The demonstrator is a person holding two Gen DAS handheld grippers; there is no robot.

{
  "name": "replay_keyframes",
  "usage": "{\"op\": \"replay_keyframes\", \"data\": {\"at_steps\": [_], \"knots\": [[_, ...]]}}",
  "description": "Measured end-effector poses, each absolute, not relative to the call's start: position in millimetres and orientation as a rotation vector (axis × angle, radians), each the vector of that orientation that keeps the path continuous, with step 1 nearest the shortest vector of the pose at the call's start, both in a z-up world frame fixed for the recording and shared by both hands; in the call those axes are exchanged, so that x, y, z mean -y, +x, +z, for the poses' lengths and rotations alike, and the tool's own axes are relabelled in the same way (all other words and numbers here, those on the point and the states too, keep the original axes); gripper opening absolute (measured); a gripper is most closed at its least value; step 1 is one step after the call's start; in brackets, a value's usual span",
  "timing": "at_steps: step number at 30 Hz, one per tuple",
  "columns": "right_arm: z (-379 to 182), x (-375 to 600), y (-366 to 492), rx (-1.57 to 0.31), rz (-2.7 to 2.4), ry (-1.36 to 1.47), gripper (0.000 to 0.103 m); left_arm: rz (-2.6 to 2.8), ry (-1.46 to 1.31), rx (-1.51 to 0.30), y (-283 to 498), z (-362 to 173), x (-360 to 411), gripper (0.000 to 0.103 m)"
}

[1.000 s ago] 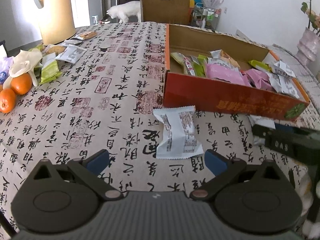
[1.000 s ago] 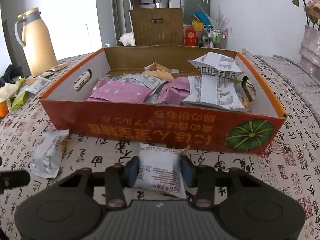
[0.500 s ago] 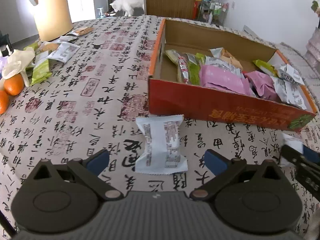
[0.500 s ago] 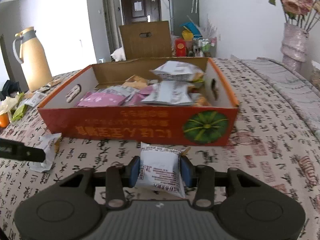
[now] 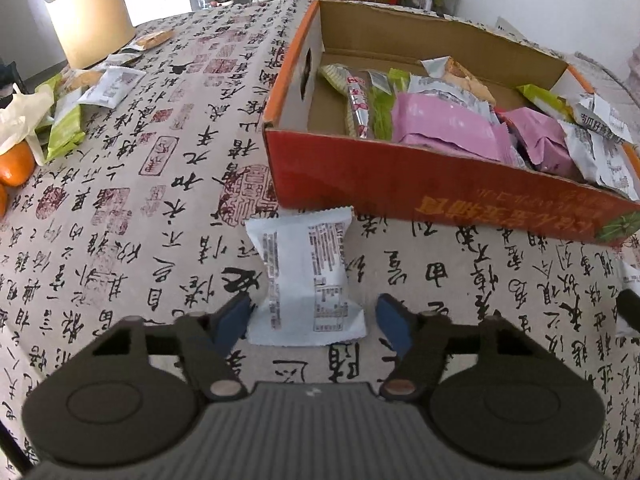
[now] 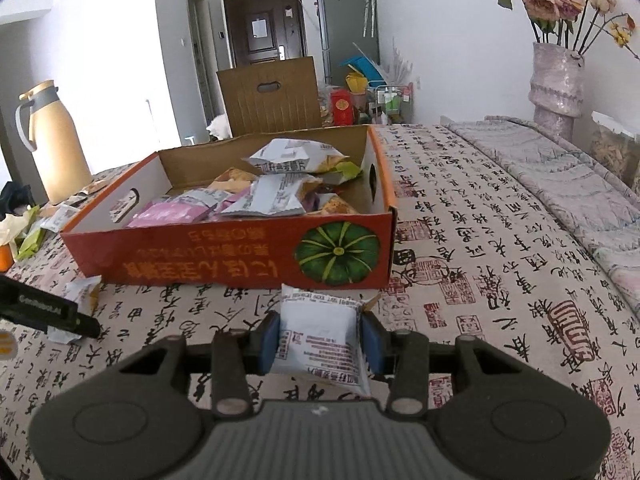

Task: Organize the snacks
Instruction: 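Lift both held white packets and carry them over the box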

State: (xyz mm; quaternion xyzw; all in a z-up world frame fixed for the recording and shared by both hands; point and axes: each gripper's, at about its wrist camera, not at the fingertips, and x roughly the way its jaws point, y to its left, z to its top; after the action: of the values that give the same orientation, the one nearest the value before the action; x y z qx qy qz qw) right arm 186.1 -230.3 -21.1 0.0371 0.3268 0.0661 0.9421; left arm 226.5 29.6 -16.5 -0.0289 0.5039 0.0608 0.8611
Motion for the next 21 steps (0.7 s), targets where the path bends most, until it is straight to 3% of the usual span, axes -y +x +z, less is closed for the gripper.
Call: {"op": "replay_keyframes", "data": {"at_steps": [11,13,14,15,20,21], "knots": [[-18.6,230.4,179.6,-0.671,0.158,0.061,0.042,0.132,-0.013,-1.055,220.7,-7.8,-22.3,0.053],[-17.0,229.5,178.2,-0.673,0.161,0.056,0.042,0.123,-0.007,-1.052,216.5,-4.0,-20.0,0.046],[-15.5,228.8,177.4,-0.673,0.163,0.052,0.042,0.117,-0.009,-1.054,214.4,-2.0,-19.3,0.028],[-13.7,228.0,176.4,-0.671,0.165,0.046,0.042,0.107,-0.018,-1.063,213.3,-1.0,-19.0,0.022],[-1.6,224.7,171.2,-0.649,0.179,0.034,0.042,0.110,-0.027,-1.074,208.1,-0.6,-16.6,0.023],[0.1,223.8,169.7,-0.646,0.184,0.031,0.042,0.113,-0.035,-1.075,208.0,-0.5,-17.5,0.028]]}}
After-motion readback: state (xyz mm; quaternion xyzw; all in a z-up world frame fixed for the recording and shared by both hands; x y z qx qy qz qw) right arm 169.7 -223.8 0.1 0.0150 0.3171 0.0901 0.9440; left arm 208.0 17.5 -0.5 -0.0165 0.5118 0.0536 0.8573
